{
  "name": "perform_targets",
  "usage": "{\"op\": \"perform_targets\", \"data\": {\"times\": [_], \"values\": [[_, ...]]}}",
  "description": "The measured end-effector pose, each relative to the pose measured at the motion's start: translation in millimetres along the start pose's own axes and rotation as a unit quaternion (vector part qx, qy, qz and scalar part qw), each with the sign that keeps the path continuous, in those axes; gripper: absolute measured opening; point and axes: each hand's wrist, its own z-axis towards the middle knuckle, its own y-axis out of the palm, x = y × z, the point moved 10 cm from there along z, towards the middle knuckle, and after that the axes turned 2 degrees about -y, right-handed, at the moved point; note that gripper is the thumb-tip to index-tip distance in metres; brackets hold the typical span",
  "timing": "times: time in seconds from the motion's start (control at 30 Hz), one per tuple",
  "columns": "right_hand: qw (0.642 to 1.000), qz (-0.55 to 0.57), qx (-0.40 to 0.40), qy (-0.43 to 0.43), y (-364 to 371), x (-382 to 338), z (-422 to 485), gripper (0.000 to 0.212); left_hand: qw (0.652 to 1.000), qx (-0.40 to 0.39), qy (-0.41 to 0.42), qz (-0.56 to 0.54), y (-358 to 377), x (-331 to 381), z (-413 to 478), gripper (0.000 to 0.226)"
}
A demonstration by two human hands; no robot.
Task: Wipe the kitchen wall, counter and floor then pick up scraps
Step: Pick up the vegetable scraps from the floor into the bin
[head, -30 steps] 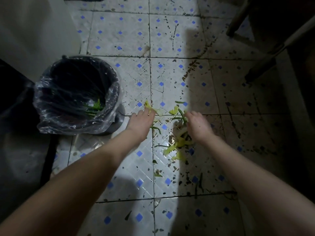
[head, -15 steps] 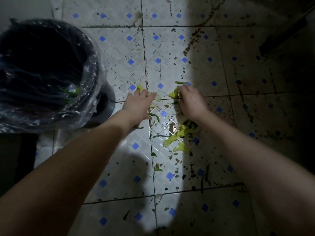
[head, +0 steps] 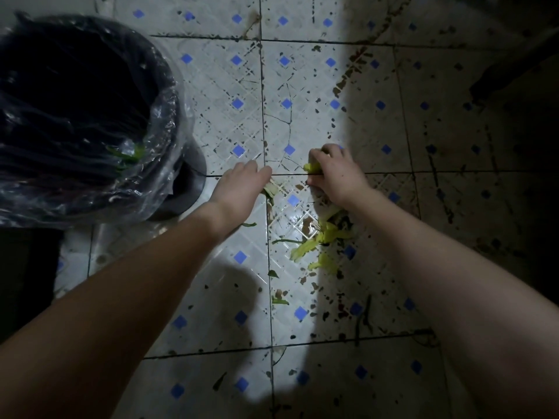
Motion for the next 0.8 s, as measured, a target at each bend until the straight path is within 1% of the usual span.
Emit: {"op": "perform_targets", "data": {"times": [0.07, 0.2, 0.57, 0.8], "values": [[1.000, -0.023, 0.010, -0.014, 0.4, -4.6, -5.9, 0.040, 1.000, 0.000, -0.002, -0.003, 0.5, -1.0, -1.4, 0.041], [0.997, -0.055, 0.030, -0.036, 1.6, -13.6, -18.6, 0.043, 1.000, 0.012, -0.002, -0.012, -1.6, -2.5, -5.8, 0.041], [0.998, -0.042, 0.049, -0.017, -3.4, -15.0, -41.5, 0.044, 1.000, 0.022, -0.002, -0.018, -9.4, 2.9, -23.4, 0.040], [0.996, -0.033, 0.080, -0.013, -27.0, -22.3, -54.4, 0.041, 0.999, 0.034, -0.008, -0.028, -31.0, 9.2, -39.0, 0.043]]}}
